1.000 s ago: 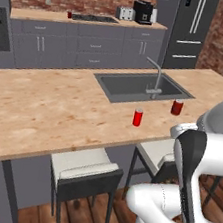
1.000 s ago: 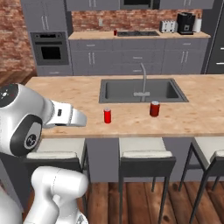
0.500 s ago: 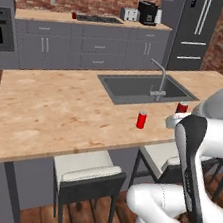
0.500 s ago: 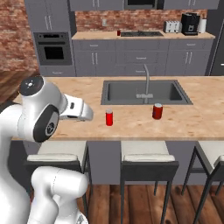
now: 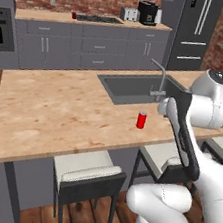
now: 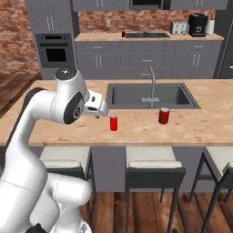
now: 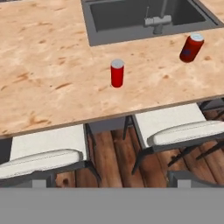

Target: Four empty soda cans are scattered around the kitchen. Gather all the cans and cluster them next to the stove for recycling.

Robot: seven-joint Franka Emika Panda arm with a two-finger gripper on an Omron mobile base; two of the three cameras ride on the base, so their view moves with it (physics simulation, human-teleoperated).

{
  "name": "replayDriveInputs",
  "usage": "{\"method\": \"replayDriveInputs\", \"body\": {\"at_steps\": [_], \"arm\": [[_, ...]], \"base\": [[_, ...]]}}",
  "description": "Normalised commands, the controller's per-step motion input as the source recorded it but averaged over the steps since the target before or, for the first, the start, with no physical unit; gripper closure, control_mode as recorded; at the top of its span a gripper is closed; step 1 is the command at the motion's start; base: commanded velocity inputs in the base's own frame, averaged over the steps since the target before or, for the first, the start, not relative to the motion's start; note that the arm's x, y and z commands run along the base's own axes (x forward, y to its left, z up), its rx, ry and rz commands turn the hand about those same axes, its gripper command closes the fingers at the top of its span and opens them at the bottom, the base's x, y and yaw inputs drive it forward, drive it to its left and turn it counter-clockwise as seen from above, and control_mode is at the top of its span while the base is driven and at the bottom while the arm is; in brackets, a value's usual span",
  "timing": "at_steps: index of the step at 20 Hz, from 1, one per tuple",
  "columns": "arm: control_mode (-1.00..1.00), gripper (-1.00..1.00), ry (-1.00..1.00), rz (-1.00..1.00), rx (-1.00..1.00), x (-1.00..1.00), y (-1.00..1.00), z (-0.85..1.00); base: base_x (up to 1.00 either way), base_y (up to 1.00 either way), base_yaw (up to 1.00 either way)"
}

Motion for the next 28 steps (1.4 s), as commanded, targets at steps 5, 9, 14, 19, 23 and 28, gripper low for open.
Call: {"method": "replayDriveInputs", "body": {"at_steps": [5, 9, 14, 19, 23, 28], "arm": [[-1.00, -1.00, 0.10, 0.00, 0.00, 0.69, 0.08, -0.52], [-1.00, -1.00, 0.02, 0.00, 0.00, 0.49, 0.01, -0.57], [-1.00, -1.00, 0.00, 0.00, 0.00, 0.40, -0.06, -0.36], [-1.00, -1.00, 0.00, 0.00, 0.00, 0.33, -0.06, -0.28], [-1.00, -1.00, 0.00, 0.00, 0.00, 0.38, -0.03, -0.28], [-1.00, -1.00, 0.00, 0.00, 0.00, 0.24, 0.00, -0.14]], "base": [[0.00, 0.00, 0.00], [0.00, 0.00, 0.00], [0.00, 0.00, 0.00], [0.00, 0.00, 0.00], [0.00, 0.00, 0.00], [0.00, 0.00, 0.00]]}}
